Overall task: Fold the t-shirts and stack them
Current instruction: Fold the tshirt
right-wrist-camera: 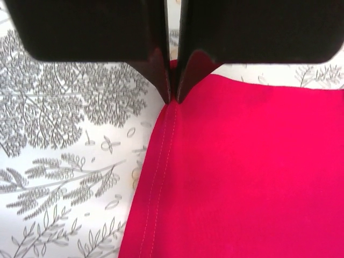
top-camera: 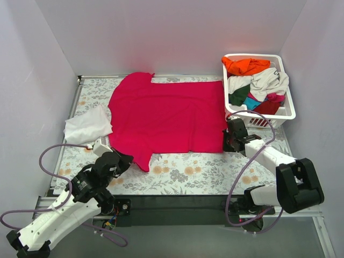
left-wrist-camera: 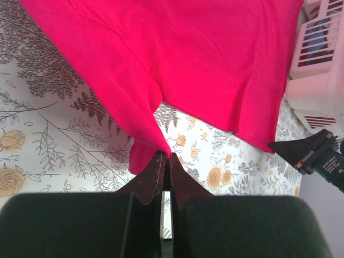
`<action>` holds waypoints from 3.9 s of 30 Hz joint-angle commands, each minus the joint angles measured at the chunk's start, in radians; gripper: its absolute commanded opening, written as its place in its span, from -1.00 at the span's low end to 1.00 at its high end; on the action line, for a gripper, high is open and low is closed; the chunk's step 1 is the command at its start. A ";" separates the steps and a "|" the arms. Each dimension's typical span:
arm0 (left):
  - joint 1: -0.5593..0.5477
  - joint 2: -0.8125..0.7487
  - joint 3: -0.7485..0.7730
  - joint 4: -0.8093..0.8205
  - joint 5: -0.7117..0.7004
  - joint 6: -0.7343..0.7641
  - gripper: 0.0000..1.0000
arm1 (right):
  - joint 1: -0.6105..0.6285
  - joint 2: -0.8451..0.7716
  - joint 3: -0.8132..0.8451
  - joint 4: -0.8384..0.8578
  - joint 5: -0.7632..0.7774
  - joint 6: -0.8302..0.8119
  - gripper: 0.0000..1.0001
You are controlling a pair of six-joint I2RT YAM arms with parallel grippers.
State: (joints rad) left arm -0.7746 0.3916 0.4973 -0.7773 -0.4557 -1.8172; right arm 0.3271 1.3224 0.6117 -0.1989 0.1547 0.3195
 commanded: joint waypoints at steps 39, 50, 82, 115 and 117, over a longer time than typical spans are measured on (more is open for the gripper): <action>-0.003 0.142 0.095 0.211 -0.093 0.133 -1.00 | 0.058 -0.003 0.293 -0.306 0.069 -0.068 -0.97; 0.162 0.446 0.121 0.625 -0.065 0.444 -1.00 | -0.022 0.202 0.439 -0.269 0.037 -0.157 -0.97; 0.454 0.704 0.204 1.087 0.284 0.745 -1.00 | -0.080 0.170 0.453 -0.254 0.065 -0.154 -0.97; 0.650 1.043 0.329 1.371 0.351 0.766 -1.00 | -0.102 0.216 0.450 -0.076 0.075 -0.066 -0.85; 0.663 1.075 0.349 1.371 0.313 0.754 -0.65 | -0.100 0.195 0.425 -0.048 0.066 -0.057 -0.40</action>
State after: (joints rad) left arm -0.1356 1.4517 0.7937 0.5495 -0.0967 -1.0523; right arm 0.2367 1.5620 1.0477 -0.3714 0.2131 0.2420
